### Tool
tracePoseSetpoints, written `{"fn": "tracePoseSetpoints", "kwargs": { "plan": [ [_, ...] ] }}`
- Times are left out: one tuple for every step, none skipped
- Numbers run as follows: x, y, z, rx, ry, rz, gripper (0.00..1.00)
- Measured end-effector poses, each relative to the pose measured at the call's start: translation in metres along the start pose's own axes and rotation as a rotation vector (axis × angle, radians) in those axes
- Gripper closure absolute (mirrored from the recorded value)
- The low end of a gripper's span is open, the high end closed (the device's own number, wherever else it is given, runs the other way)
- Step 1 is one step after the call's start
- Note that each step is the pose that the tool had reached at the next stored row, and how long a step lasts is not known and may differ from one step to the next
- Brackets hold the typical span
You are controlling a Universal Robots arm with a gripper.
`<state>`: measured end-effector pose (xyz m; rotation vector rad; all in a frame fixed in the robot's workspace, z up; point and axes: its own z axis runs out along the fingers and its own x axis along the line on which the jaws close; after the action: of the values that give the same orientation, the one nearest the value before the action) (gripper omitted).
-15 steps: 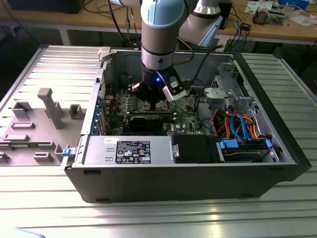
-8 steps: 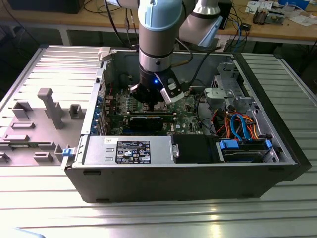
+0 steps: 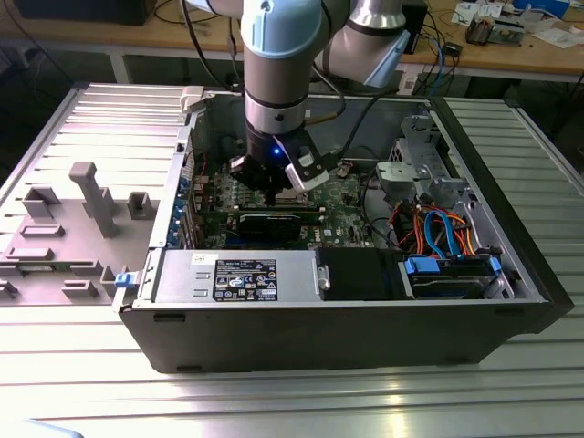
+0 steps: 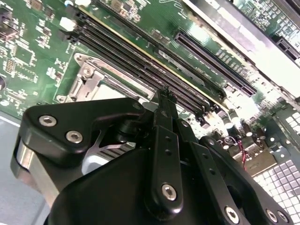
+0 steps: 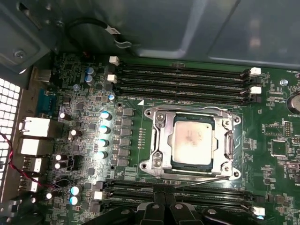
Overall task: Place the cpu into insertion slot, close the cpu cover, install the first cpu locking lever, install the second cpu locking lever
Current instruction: 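Install the second cpu locking lever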
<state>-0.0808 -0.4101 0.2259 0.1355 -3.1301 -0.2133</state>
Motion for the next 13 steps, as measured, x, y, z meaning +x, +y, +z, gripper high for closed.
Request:
{"fn": "tracePoseSetpoints", "kwargs": {
  "plan": [
    [0.0012,0.0000,0.0004,0.0000,0.0001,0.000,0.89],
    [0.0025,0.0000,0.0011,0.0002,0.0002,0.000,0.89],
    [0.0034,-0.0001,0.0022,0.0001,0.0006,0.000,0.89],
    [0.0036,-0.0002,0.0029,0.0001,0.0010,0.000,0.89],
    [0.0036,-0.0002,0.0030,-0.0001,0.0012,0.000,0.89],
    [0.0037,-0.0002,0.0030,-0.0003,0.0011,0.000,0.89],
    [0.0037,-0.0002,0.0032,-0.0005,0.0010,0.000,0.89],
    [0.0037,-0.0002,0.0033,-0.0005,0.0010,0.000,0.89],
    [0.0037,-0.0002,0.0033,-0.0005,0.0010,0.000,0.89],
    [0.0037,-0.0002,0.0034,-0.0005,0.0010,0.000,0.89],
    [0.0037,-0.0002,0.0034,-0.0005,0.0009,0.000,0.89],
    [0.0037,-0.0002,0.0034,-0.0005,0.0009,0.000,0.89],
    [0.0037,-0.0002,0.0035,-0.0005,0.0010,0.000,0.89]
  ]
}}
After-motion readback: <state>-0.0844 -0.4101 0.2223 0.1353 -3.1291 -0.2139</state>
